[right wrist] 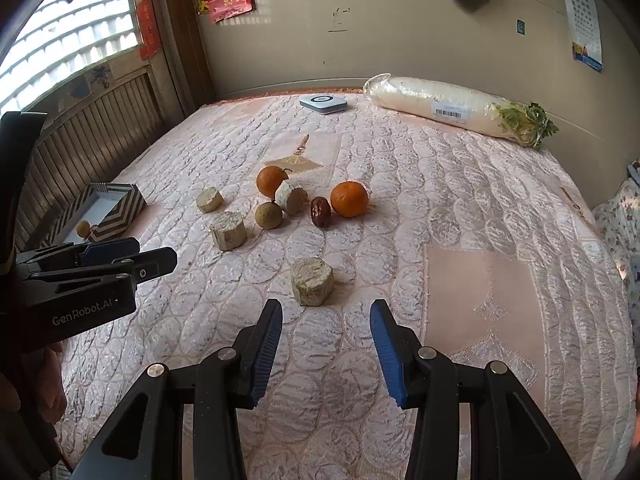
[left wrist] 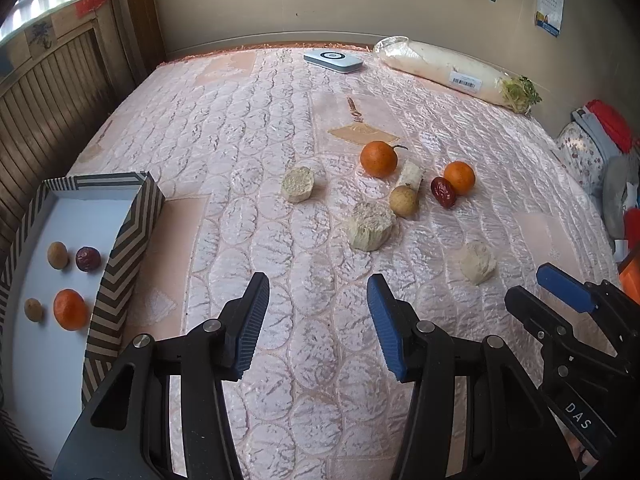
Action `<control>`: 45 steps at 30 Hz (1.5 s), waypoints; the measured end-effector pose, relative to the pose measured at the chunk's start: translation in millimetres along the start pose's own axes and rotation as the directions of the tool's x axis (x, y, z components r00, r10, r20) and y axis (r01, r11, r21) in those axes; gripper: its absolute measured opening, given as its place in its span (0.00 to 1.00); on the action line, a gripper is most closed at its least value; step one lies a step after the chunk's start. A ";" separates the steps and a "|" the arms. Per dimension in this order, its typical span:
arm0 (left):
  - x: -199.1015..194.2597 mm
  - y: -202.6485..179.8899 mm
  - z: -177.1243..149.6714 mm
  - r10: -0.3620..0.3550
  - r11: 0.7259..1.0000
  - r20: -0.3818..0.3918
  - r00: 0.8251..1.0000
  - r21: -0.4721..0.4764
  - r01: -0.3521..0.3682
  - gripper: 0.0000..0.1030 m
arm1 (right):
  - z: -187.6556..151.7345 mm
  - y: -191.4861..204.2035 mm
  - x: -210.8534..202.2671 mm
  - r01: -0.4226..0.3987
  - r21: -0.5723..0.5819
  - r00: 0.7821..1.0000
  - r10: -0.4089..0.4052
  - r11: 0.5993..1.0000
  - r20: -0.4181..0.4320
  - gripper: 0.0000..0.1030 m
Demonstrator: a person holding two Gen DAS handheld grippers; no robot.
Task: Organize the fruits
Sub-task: 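Return both tools to the bed and approach the pale cake piece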
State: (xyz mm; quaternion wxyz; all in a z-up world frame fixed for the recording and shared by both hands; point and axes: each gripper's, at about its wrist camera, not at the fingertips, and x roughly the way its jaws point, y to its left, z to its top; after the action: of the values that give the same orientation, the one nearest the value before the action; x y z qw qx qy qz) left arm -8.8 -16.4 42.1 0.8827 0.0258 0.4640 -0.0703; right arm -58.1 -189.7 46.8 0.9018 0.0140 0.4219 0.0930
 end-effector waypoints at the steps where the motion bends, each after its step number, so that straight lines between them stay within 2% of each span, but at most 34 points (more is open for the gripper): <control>1: 0.4 -0.4 0.5 -0.001 1.000 0.000 1.000 0.001 0.001 0.50 | 0.5 0.3 0.3 0.000 -0.001 1.000 0.000 1.000 0.001 0.43; 14: 10.7 -3.5 6.8 -0.001 1.000 -0.011 1.000 0.015 0.002 0.50 | 8.1 1.9 9.1 0.005 -0.016 1.000 -0.005 1.000 -0.009 0.44; 22: 32.4 -3.8 16.3 -0.065 0.998 -0.061 0.996 0.005 0.065 0.50 | 6.3 -5.5 12.0 0.014 -0.005 1.000 -0.014 1.000 -0.014 0.46; 29: 48.4 -15.5 25.6 -0.052 0.998 -0.075 0.996 0.029 0.054 0.50 | 5.3 -13.5 15.7 0.012 0.009 1.000 -0.011 1.000 -0.020 0.46; 42: 62.2 -25.3 38.7 -0.033 0.997 -0.024 0.999 0.076 0.034 0.49 | 7.2 -14.4 22.0 0.000 0.006 1.000 0.000 1.000 -0.020 0.47; 44: 62.2 -24.4 38.1 -0.041 0.996 -0.014 0.999 0.082 0.042 0.47 | 7.6 -14.6 22.9 -0.001 0.006 1.000 0.001 1.000 -0.020 0.47; 45: 61.7 -24.2 37.7 -0.046 0.995 -0.010 0.999 0.086 0.046 0.37 | 8.0 -14.1 23.6 -0.002 0.005 1.000 0.002 1.000 -0.019 0.47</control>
State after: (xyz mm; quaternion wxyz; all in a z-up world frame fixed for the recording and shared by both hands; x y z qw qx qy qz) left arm 52.9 -50.7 13.2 0.8771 0.0536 0.4644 -0.1105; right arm -35.1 -198.9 32.6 0.8977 0.0157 0.4305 0.0929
